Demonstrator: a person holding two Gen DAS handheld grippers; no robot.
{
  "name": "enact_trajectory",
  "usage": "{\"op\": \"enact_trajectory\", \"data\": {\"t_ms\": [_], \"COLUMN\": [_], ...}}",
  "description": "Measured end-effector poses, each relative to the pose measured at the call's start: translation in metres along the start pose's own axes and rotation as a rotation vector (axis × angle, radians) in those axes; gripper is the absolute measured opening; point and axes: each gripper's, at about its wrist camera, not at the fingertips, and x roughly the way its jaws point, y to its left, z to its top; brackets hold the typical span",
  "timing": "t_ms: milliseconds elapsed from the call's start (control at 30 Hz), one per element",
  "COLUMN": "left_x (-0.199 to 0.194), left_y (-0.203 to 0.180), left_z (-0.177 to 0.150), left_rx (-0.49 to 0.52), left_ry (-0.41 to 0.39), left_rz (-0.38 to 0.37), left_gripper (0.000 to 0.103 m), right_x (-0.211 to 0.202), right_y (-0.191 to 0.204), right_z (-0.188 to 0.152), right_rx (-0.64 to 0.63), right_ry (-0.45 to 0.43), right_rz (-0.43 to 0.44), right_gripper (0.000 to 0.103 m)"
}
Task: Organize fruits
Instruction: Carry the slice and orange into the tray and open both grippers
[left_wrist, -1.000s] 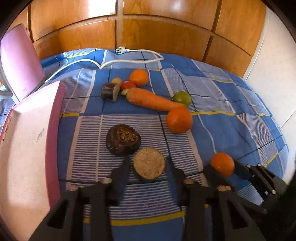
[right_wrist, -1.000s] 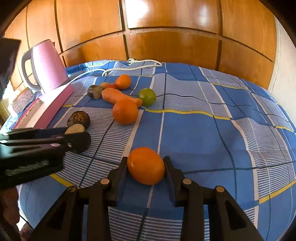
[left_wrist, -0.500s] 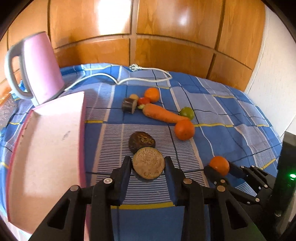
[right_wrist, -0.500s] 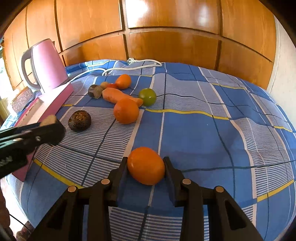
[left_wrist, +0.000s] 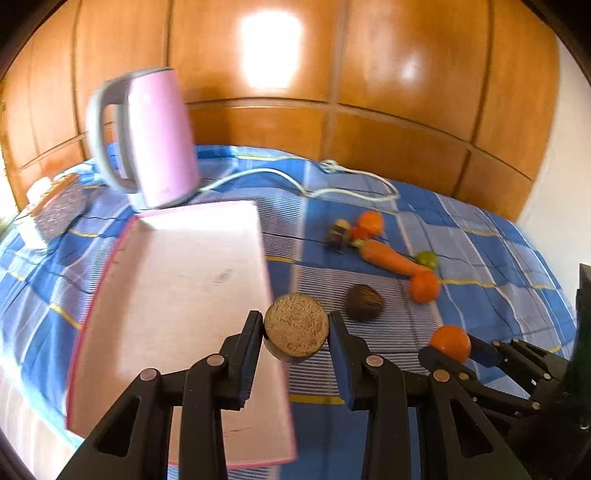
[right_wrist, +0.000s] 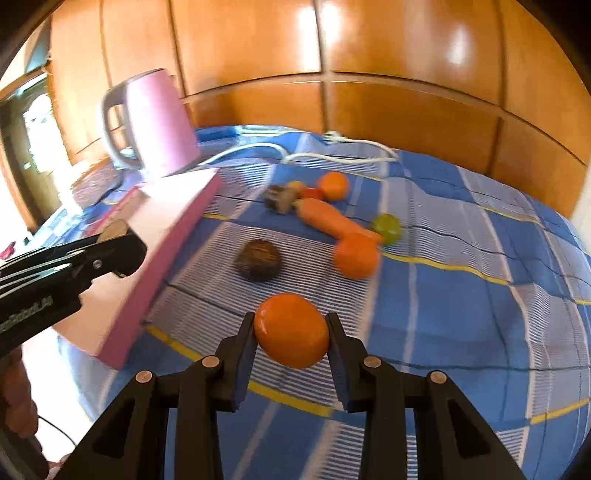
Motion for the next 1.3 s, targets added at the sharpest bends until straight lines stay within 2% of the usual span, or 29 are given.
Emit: {"op": "enact_trajectory", "data": {"t_ms": [333, 533, 733, 933, 1100, 1300], "left_x": [-0.017, -0.021, -0.023, -0.023, -0.026, -0.031], "left_y": [0.065, 0.095, 0.106, 0.105, 0.102, 0.093], "left_z": [-0.001, 0.001, 0.001, 0.002, 0.001, 0.001], "left_rx": [-0.11, -0.172, -0.212, -0.215, -0.215, -0.199], "left_ry": [-0.042, -0.054, -0.063, -0.076, -0.084, -0.099], "left_rz": [0.136, 0.198, 0.243, 0.246, 0.24, 0.215], "left_gripper": [0.036, 0.036, 0.037, 0.038, 0.039, 0.042], "right_x": [0.01, 0.025, 0.04, 0.039, 0.035, 0.021], "right_y": [0.058, 0.095, 0.119, 0.125, 0.109, 0.087], "right_z": [0.03, 0.047, 0.059, 0.054, 0.046, 0.039], "right_rx": [-0.093, -0.166, -0.148, -0.133, -0.07, -0.016], "right_ry": [0.042, 0.051, 0.077, 0.076, 0.086, 0.058], "right_rz": [0.189, 0.226, 0.274, 0.268, 0.235, 0.161], "right_gripper": [0.037, 0.037, 0.038, 0.04, 0.04, 0.04]}}
